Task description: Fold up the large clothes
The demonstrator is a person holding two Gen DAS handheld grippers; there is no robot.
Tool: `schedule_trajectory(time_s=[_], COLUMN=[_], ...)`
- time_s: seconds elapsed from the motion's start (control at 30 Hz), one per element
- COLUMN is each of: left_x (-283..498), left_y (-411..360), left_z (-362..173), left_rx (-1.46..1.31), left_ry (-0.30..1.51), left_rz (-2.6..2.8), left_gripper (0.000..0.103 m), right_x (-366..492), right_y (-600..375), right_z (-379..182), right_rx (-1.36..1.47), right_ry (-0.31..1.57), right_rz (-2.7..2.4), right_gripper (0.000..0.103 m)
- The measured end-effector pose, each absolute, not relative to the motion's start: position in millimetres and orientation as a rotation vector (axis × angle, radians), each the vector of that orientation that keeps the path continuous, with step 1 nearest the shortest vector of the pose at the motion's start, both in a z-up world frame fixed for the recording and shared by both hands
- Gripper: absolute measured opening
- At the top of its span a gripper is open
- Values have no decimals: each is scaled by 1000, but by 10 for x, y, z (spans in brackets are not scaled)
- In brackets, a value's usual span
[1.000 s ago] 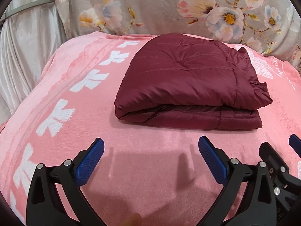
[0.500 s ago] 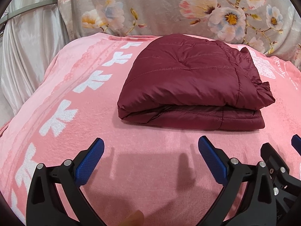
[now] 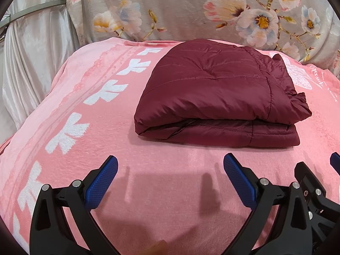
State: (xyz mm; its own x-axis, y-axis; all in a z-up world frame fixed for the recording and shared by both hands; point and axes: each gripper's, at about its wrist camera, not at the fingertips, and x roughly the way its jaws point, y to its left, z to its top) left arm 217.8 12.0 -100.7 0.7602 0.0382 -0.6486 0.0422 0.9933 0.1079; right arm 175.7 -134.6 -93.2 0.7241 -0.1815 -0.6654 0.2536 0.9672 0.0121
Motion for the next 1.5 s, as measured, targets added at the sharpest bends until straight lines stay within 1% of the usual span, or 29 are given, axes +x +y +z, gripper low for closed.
schedule_trajectory(time_s=[0.57, 0.8, 1.5], left_x=[2175, 2184, 2180], left_y=[119, 118, 73], left_z=[-1008, -1001, -1020], left_rx=[120, 125, 126], left_ry=[707, 708, 708], left_rz=[-3, -5, -14], left_gripper=[96, 93, 91], right_x=[1756, 1747, 1749], right_y=[-1360, -1374, -1367], right_z=[-930, -924, -928], right_rx=[101, 96, 94], right_ry=[722, 723, 723], right_rz=[-239, -244, -242], right_gripper=[83, 83, 83])
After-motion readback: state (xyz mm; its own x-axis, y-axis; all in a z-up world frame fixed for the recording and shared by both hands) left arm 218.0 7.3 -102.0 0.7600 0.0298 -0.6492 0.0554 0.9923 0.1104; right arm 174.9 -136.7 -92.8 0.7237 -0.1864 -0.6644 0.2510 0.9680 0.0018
